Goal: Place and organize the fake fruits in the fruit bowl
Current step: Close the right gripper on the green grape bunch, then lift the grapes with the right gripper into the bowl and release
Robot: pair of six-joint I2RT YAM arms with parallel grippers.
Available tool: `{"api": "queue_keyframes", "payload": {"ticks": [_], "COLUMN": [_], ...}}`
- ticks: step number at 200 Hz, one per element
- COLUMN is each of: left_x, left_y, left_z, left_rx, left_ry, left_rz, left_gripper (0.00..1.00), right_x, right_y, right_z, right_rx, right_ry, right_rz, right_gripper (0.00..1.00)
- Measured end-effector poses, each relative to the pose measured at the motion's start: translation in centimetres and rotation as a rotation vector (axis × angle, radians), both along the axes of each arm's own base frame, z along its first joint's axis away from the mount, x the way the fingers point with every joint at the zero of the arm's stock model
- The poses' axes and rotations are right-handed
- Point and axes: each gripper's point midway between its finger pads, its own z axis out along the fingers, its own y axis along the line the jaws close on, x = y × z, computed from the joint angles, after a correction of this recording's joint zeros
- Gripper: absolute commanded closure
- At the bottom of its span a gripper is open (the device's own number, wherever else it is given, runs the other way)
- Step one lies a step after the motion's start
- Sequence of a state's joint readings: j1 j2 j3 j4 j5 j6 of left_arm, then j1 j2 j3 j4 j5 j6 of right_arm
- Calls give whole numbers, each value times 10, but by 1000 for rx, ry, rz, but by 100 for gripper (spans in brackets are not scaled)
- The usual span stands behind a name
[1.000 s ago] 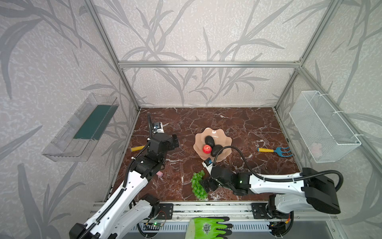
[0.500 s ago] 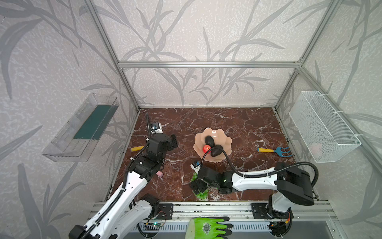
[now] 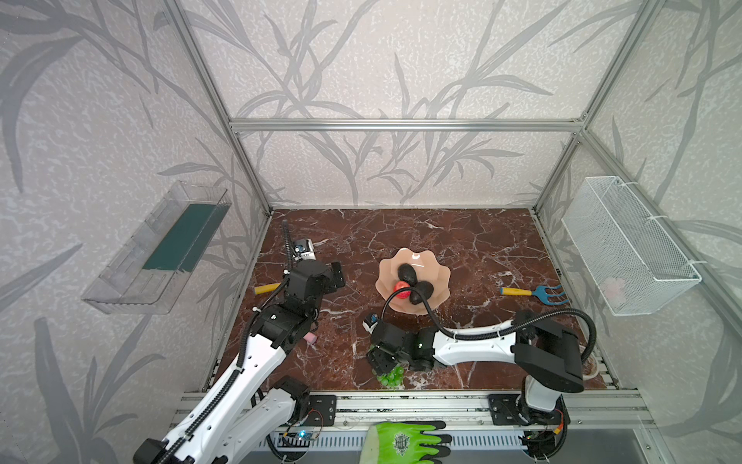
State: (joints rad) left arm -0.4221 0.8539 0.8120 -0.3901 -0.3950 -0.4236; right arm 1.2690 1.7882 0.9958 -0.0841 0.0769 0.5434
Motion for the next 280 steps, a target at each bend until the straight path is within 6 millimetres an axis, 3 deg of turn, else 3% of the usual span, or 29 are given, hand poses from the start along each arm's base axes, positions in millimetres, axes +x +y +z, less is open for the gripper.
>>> {"api": "queue_keyframes", "payload": {"ticks": [57, 142, 169, 217, 258, 280], "left_x": [0, 0, -1, -2, -4, -6], "left_y": [0, 1, 1, 3, 5, 7], "left_z": [-1, -1, 0, 3, 4, 6], "left_rx": [0, 1, -1, -9, -12, -12], "left_ry": [1, 3, -1, -13, -22, -31], "left_rz": [0, 2, 4, 12, 16, 24], "left_gripper": [3, 3, 3, 3, 3, 3], "right_x": [1, 0, 8, 34, 71, 101], "right_y": [1, -19, -28, -38, -60, -75], "right_z": [0, 25, 45, 96, 135, 156], "right_rx": [15, 109, 163, 272, 340, 358], "right_ry": [21, -26, -59, -147, -204, -252], "right_rz": [-1, 20, -3, -61, -152, -212], "right_gripper": [58, 67, 68, 71, 70, 69]}}
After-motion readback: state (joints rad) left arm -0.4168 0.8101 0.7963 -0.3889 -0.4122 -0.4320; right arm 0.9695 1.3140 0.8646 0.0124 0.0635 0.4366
